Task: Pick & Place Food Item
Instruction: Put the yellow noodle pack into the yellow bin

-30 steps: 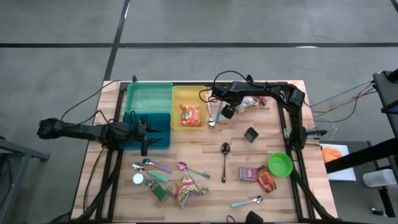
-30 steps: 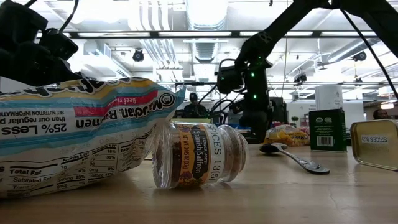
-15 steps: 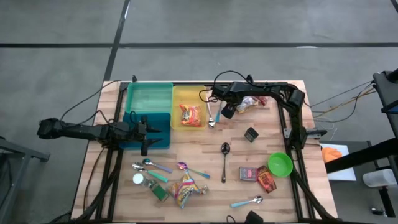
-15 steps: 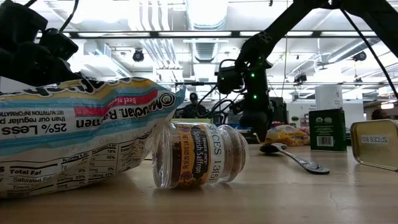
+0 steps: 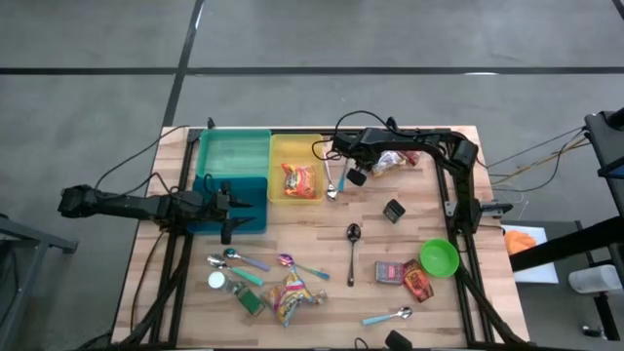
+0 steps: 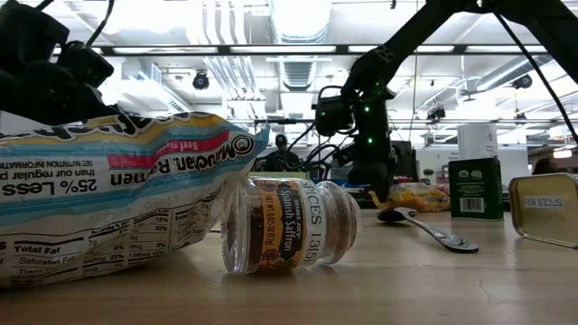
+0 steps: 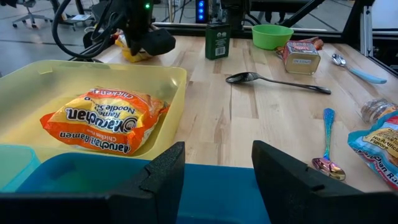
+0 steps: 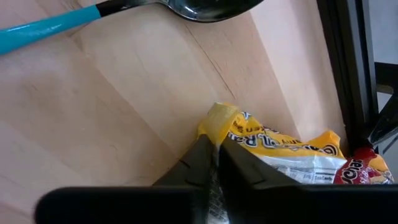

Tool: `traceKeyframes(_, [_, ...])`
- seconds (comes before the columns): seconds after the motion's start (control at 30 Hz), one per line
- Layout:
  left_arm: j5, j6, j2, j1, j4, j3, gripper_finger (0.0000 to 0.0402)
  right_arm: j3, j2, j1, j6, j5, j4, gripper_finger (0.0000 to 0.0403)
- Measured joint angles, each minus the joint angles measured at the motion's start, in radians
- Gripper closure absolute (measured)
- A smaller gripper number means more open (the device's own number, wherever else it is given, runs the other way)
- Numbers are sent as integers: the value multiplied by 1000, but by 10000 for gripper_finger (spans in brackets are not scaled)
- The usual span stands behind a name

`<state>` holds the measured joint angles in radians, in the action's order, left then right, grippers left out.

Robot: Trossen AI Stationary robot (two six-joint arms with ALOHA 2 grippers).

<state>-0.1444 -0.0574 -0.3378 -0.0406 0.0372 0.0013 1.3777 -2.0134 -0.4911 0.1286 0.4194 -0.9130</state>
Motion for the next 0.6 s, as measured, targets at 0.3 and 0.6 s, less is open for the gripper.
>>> traceKeyframes(0.3, [0,0,0,0,0,0,212,0,2,0,7,0,2,390])
traceKeyframes(0.6, [0,0,0,0,0,0,212,1,63,9,62,-6,-2,390])
